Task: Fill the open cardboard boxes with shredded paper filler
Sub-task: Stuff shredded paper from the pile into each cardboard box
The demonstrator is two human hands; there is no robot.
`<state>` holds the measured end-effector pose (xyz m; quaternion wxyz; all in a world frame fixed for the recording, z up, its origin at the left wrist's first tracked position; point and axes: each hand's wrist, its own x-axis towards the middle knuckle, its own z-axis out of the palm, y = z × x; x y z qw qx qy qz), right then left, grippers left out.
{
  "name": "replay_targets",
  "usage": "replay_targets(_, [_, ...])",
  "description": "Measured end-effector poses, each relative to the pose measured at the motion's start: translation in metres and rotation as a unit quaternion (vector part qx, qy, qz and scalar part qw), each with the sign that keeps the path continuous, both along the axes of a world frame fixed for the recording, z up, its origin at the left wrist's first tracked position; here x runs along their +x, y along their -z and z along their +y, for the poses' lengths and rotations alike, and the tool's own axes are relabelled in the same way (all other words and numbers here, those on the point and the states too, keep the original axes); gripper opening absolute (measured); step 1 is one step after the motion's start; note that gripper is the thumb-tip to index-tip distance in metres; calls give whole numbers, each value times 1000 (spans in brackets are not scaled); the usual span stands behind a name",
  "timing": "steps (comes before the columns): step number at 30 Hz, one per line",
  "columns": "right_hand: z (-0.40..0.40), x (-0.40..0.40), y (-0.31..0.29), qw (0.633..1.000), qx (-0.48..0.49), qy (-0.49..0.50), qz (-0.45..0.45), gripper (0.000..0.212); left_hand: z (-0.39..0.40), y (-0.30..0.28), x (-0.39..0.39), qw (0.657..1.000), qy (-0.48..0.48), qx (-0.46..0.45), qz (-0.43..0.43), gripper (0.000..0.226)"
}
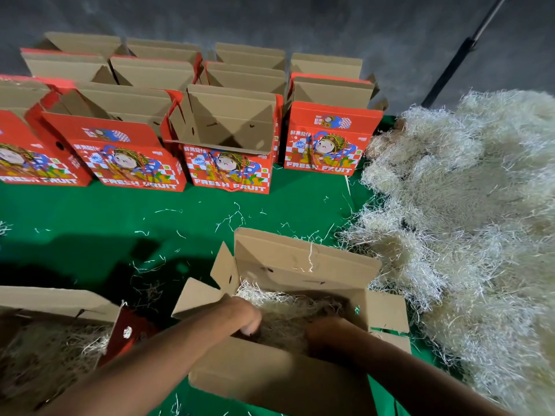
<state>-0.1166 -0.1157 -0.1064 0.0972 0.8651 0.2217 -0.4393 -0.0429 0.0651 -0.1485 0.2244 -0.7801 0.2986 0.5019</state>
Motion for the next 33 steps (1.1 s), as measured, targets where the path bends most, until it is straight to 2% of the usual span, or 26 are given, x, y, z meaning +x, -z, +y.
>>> replay_targets(3, [10,1,0,998,-66,9,-22,45,-1,-13,2,1000,-13,-9,4,24])
replay_targets(5, [17,10,-4,998,-40,18,-37,41,-2,-20,2,998,46,-34,-20,15])
replay_targets(7, [20,20,-8,994,26,59,-82,27,-8,-22,-1,984,102,-116,-91,14])
replay_targets(9, [23,27,-7,984,52,71,-155,27,-16,-20,-5,969,111,-174,-133,30])
replay_targets(11, [25,26,1,985,18,74,-153,39,-17,-14,-3,979,86,-131,-127,46])
replay_targets(15, [14,7,16,992,-66,89,-62,85,-10,-3,5,991,69,-52,-103,62])
replay_targets(18, [0,-1,25,989,-98,100,-54,80,-8,4,5,990,77,-5,-119,87])
replay_targets(21, [-7,-5,28,987,-77,135,-39,65,-10,6,5,986,92,19,-138,92])
replay_targets(22, [-7,-7,26,990,-102,87,-51,59,-10,5,4,985,94,20,-140,93])
replay_targets(24, [-5,-5,17,984,-165,17,-64,52,-9,-4,2,986,91,8,-138,88])
replay_targets(25, [-3,-3,14,982,-168,13,-80,48,-9,-10,2,986,87,-15,-140,79])
replay_targets(27, [-2,2,11,981,-122,29,-145,34,-9,-21,-1,982,76,-92,-146,55])
replay_targets(29, [0,8,5,978,-44,70,-191,31,-12,-30,-6,974,69,-160,-148,44])
replay_targets(31, [3,11,2,977,17,75,-201,38,-13,-36,-11,973,89,-163,-140,43])
replay_targets(33, [5,10,0,980,82,91,-158,46,-14,-39,-16,982,74,-132,-111,38])
